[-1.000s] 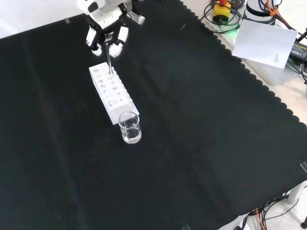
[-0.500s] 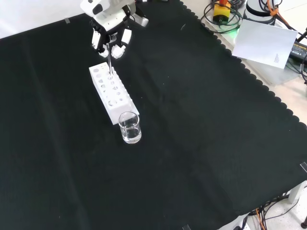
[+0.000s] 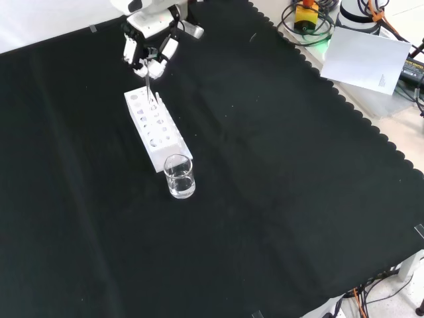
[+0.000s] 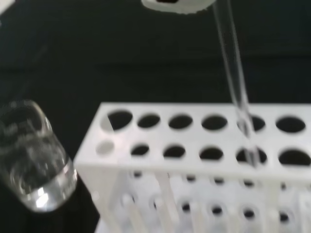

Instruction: Take the glass rod from the white test tube rack.

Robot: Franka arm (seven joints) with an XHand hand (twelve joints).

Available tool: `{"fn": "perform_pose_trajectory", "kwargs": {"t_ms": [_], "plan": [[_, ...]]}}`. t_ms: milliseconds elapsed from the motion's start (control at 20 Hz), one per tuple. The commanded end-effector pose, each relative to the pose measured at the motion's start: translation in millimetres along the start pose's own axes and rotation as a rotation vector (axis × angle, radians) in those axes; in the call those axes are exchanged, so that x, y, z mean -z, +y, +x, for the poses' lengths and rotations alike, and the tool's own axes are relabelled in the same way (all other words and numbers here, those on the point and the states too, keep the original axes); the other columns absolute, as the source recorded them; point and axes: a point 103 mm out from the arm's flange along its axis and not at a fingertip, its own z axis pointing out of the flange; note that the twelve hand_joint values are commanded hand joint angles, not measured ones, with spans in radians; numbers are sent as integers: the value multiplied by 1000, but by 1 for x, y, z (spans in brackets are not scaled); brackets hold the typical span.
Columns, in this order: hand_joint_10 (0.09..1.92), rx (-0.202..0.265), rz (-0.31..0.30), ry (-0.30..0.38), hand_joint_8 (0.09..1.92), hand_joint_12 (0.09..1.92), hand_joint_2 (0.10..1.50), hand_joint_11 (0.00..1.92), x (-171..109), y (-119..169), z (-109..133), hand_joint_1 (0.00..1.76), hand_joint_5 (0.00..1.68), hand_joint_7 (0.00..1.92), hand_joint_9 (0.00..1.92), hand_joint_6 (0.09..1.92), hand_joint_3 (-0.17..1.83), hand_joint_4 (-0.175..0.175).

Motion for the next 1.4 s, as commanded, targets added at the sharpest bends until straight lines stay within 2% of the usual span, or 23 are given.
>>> {"fn": "perform_pose_trajectory", "kwargs": {"t_ms": [50,250,450,650,750,1150,1400], "plan": [[1162,8,-86,-7,1451,1006,1141,1626,25,8,4,1260,964,911,1606,771,22,-175],[1138,-3,-74,-39,1406,955,1106,1629,44,3,4,1271,1035,938,1598,652,48,-175],[1120,-21,-75,-52,1384,932,1081,1628,58,-14,4,1277,1087,951,1590,556,71,-175],[1105,-30,-105,-45,1375,914,1070,1622,71,-32,4,1280,1122,954,1584,488,79,-175],[1101,-36,-118,-17,1374,909,1069,1622,77,-40,5,1281,1129,954,1582,473,79,-175],[1095,-19,-144,-5,1380,899,1072,1624,102,-56,20,1281,1134,948,1577,460,75,-175],[1093,-1,-154,-10,1381,895,1074,1626,106,-63,30,1281,1135,946,1577,456,71,-175]]}}
